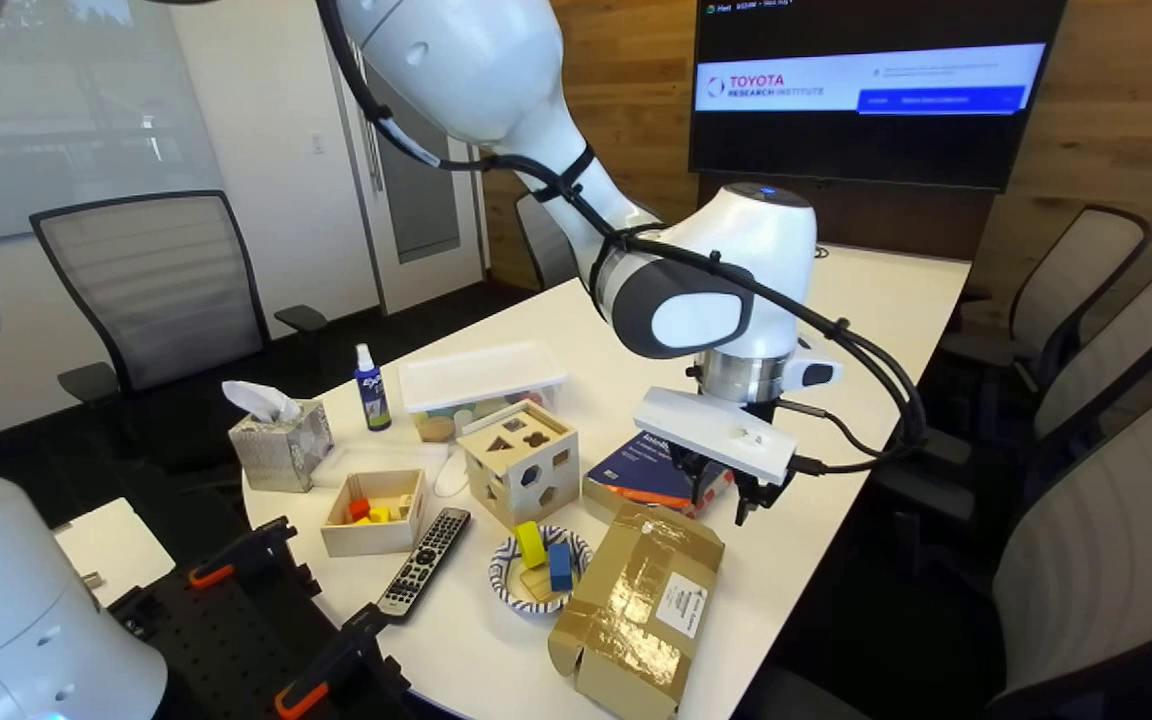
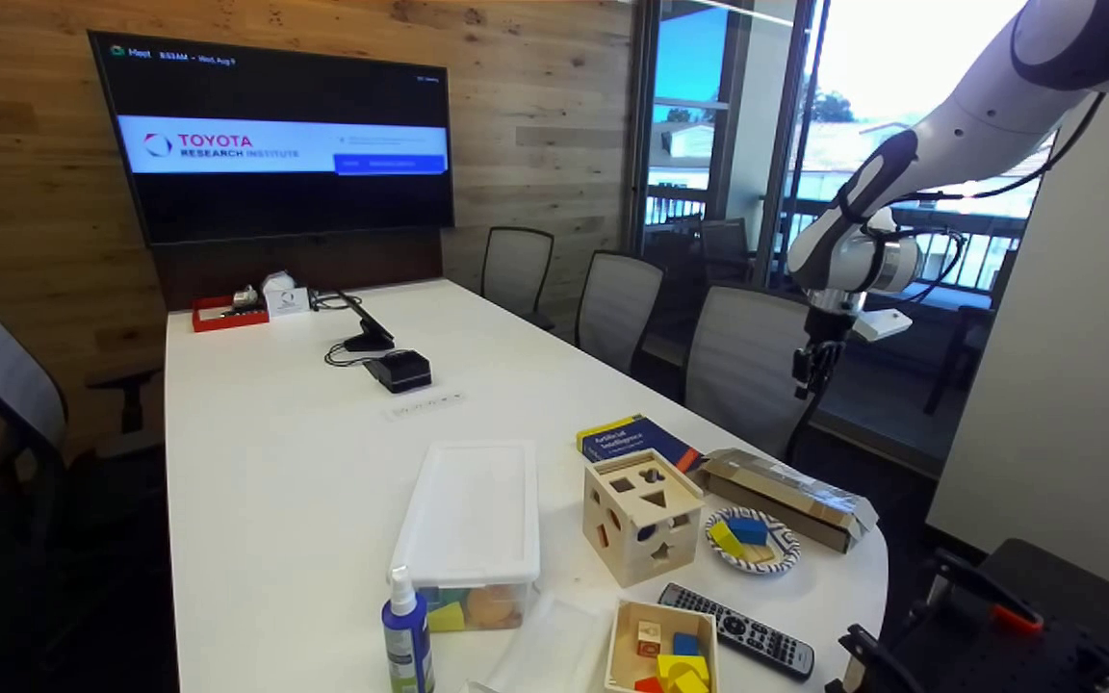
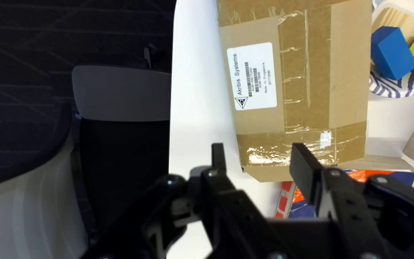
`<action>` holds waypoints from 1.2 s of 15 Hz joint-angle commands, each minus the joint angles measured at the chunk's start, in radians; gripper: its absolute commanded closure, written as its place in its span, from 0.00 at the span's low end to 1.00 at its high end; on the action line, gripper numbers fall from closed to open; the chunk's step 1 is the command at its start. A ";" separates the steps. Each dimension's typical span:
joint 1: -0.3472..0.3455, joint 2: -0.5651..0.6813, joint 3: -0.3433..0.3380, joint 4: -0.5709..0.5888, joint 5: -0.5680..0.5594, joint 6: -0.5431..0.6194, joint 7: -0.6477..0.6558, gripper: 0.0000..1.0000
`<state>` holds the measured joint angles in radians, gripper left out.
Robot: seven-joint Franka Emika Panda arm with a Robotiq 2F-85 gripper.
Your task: Open the brown box.
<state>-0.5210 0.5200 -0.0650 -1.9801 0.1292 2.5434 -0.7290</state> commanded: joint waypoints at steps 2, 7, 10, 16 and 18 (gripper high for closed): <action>0.151 -0.133 -0.085 -0.097 -0.142 -0.082 0.202 0.08; 0.291 -0.298 -0.110 -0.175 -0.312 -0.271 0.437 0.00; 0.325 -0.384 -0.093 -0.200 -0.316 -0.389 0.479 0.00; 0.360 -0.489 -0.075 -0.201 -0.311 -0.540 0.508 0.00; 0.370 -0.506 -0.069 -0.194 -0.313 -0.569 0.530 0.00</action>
<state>-0.1711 0.0674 -0.1419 -2.1556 -0.1691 2.0213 -0.2481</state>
